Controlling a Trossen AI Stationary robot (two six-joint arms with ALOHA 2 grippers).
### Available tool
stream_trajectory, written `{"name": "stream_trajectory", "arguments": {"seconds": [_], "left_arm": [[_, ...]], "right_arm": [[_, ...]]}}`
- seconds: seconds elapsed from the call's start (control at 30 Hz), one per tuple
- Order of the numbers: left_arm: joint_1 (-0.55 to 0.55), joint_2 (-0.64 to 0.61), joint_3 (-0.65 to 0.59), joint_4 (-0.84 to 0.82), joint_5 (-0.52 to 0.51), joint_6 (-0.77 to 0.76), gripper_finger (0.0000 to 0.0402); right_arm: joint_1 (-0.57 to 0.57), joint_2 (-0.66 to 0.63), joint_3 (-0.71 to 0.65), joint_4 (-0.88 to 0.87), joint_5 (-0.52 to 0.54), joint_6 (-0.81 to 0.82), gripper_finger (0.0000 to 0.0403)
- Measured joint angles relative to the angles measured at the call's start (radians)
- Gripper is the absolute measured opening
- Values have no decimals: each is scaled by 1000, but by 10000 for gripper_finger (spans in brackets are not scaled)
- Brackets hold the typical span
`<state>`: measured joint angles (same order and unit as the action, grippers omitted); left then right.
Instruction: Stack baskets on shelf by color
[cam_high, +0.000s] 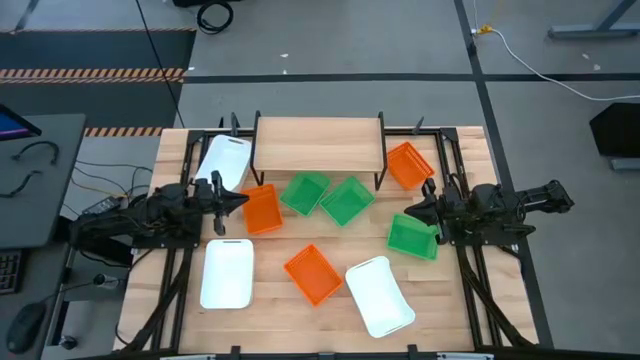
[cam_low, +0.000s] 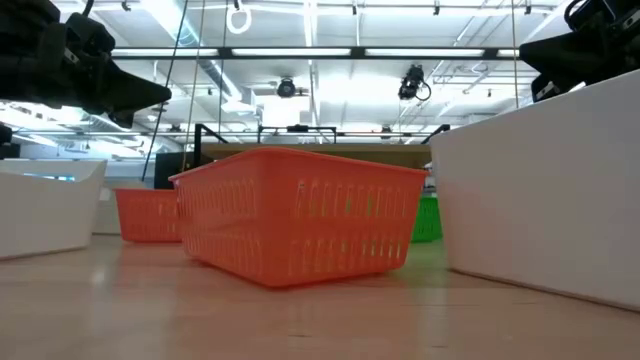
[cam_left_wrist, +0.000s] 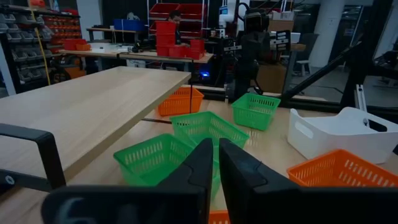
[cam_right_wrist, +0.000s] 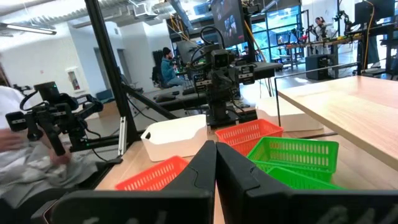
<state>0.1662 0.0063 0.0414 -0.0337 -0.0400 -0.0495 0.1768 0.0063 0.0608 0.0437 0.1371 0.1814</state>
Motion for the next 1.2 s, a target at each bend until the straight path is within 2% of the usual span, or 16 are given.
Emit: {"name": "stream_trajectory", "arguments": {"seconds": [0.3,0.53,0.83,1.0,1.2], "left_arm": [[0,0,0,0,0,0,25],[0,0,0,0,0,0,33],[0,0,0,0,0,-1,31],[0,0,0,34,0,-3,26],[0,0,0,47,0,-137,29]], "right_arm": [[0,0,0,0,0,0,16],[0,0,0,0,0,0,16],[-3,0,0,45,56,-234,16],[-3,0,0,108,55,-216,16],[-3,0,0,160,64,-224,16]]}}
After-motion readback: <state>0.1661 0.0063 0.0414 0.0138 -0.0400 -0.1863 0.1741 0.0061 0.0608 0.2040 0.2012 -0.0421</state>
